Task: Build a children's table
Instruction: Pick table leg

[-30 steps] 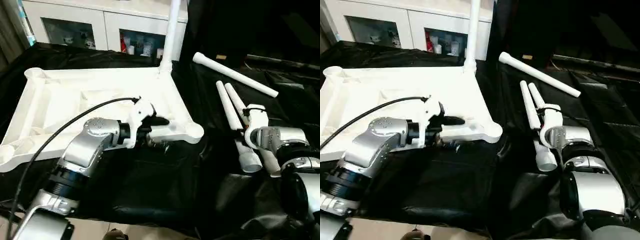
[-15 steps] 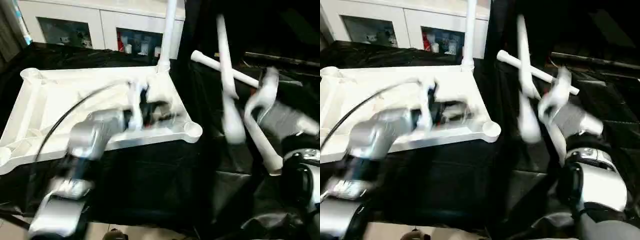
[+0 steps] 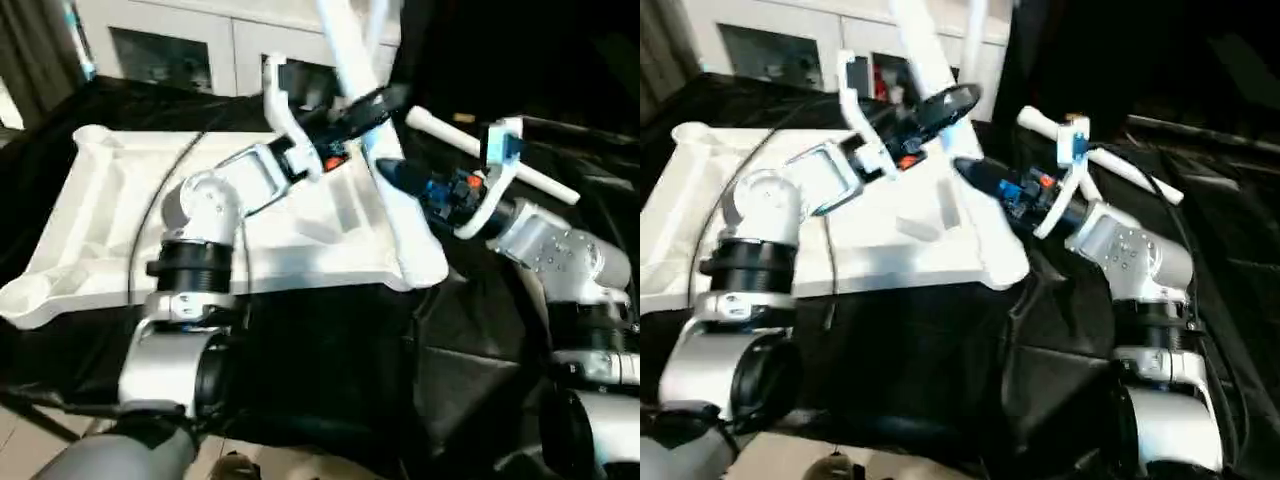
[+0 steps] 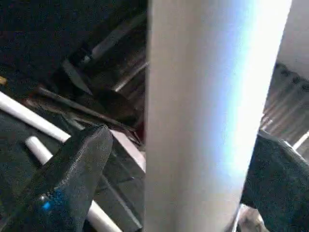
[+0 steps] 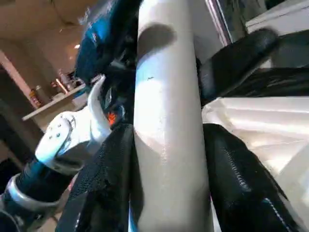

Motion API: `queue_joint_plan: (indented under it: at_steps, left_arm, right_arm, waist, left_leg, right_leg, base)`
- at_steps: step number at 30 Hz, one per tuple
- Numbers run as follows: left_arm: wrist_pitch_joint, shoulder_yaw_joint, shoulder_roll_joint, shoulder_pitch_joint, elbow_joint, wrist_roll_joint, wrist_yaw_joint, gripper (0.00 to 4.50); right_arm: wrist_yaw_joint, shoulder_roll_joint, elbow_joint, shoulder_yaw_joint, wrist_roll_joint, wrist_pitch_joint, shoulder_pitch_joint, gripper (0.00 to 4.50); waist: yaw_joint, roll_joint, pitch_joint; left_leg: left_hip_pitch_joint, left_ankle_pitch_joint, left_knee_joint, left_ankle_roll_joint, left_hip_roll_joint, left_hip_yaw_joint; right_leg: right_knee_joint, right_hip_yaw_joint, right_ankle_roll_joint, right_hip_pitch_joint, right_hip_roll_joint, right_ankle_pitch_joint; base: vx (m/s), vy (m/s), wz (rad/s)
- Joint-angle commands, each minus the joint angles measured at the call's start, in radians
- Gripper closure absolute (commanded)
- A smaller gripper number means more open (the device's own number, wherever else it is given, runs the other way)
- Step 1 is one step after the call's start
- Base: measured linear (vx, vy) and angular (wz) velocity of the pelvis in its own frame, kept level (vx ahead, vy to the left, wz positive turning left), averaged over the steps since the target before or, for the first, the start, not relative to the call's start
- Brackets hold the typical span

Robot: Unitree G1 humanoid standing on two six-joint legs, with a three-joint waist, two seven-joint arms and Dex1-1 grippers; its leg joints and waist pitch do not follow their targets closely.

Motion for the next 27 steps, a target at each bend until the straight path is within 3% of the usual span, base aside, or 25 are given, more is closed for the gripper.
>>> queue_joint_plan:
  at_steps: [1, 3, 7, 8, 11, 14, 18, 23, 27]
  left_arm:
    - [0.012, -0.018, -0.006, -0.016, -0.022, -0.004, 0.019, 0.0]
    - [0.012, -0.018, -0.008, -0.013, -0.024, -0.003, 0.03, 0.0]
    - [-0.002, -0.053, -0.002, 0.005, -0.03, 0.054, 0.081, 0.0]
    - [-0.007, -0.06, -0.005, 0.016, -0.034, 0.085, 0.136, 0.28]
    - [-0.01, -0.055, -0.014, 0.023, -0.032, 0.105, 0.192, 0.4]
    - [-0.025, 0.005, -0.055, 0.03, -0.016, 0.088, 0.308, 0.7]
    - [-0.024, 0.015, -0.067, 0.038, -0.009, 0.102, 0.37, 1.11]
    - [-0.043, 0.054, -0.082, 0.032, -0.01, 0.095, 0.441, 1.4]
    - [-0.063, 0.044, -0.075, 0.034, -0.01, 0.104, 0.44, 1.69]
  right_arm:
    - [-0.001, -0.02, -0.039, 0.001, 0.016, 0.008, 0.009, 2.72]
    - [-0.01, -0.02, -0.043, 0.002, 0.011, 0.008, 0.011, 2.72]
    - [-0.099, -0.002, -0.022, 0.03, -0.079, -0.063, 0.0, 2.72]
    - [-0.164, 0.014, -0.029, 0.081, -0.157, -0.112, 0.005, 2.72]
    - [-0.218, 0.034, -0.034, 0.128, -0.22, -0.155, 0.013, 2.72]
    - [-0.337, 0.107, -0.038, 0.157, -0.276, -0.208, 0.021, 2.72]
    - [-0.409, 0.163, -0.036, 0.158, -0.289, -0.226, 0.015, 2.72]
    - [-0.447, 0.183, -0.023, 0.159, -0.312, -0.263, 0.014, 2.72]
    - [-0.457, 0.182, -0.026, 0.161, -0.314, -0.268, 0.012, 2.72]
  waist:
    - [0.0, -0.005, -0.083]
    - [0.0, -0.005, -0.083]
    - [-0.004, -0.006, -0.083]
    - [-0.006, -0.009, -0.083]
    - [-0.016, -0.008, -0.082]
    - [-0.019, -0.008, -0.083]
    - [-0.016, -0.002, -0.084]
    - [-0.015, -0.002, -0.083]
    - [-0.017, -0.005, -0.081]
  left_leg:
    - [0.013, -0.046, -0.059, 0.03, 0.044, -0.016]
    - [0.013, -0.047, -0.06, 0.028, 0.045, -0.017]
    - [0.013, -0.04, -0.061, 0.014, 0.045, -0.017]
    - [0.013, -0.038, -0.061, 0.006, 0.046, -0.018]
    - [0.009, -0.041, -0.062, -0.002, 0.044, -0.019]
    - [0.012, -0.043, -0.061, 0.003, 0.045, -0.018]
    - [0.018, -0.036, -0.064, 0.011, 0.049, -0.02]
    - [0.02, -0.039, -0.064, 0.008, 0.05, -0.018]
    - [0.015, -0.052, -0.066, 0.008, 0.047, -0.019]
  right_leg:
    - [-0.078, 0.062, -0.161, 0.069, -0.101, -0.137]
    - [-0.078, 0.062, -0.154, 0.069, -0.101, -0.142]
    - [-0.077, 0.062, -0.142, 0.065, -0.099, -0.142]
    - [-0.076, 0.063, -0.135, 0.067, -0.102, -0.148]
    - [-0.077, 0.063, -0.12, 0.069, -0.101, -0.155]
    - [-0.077, 0.064, -0.131, 0.065, -0.101, -0.145]
    - [-0.073, 0.064, -0.14, 0.061, -0.1, -0.108]
    - [-0.07, 0.066, -0.159, 0.061, -0.101, -0.066]
    - [-0.075, 0.066, -0.137, 0.065, -0.102, -0.101]
  base:
    - [0.0, 0.0, 0.0]
    - [0.0, 0.0, 0.0]
    - [0.0, 0.0, 0.0]
    - [0.0, 0.0, 0.0]
    - [0.0, 0.0, 0.0]
    - [0.0, 0.0, 0.0]
    - [0.0, 0.0, 0.0]
    - [0.0, 0.0, 0.0]
    - [0.0, 0.0, 0.0]
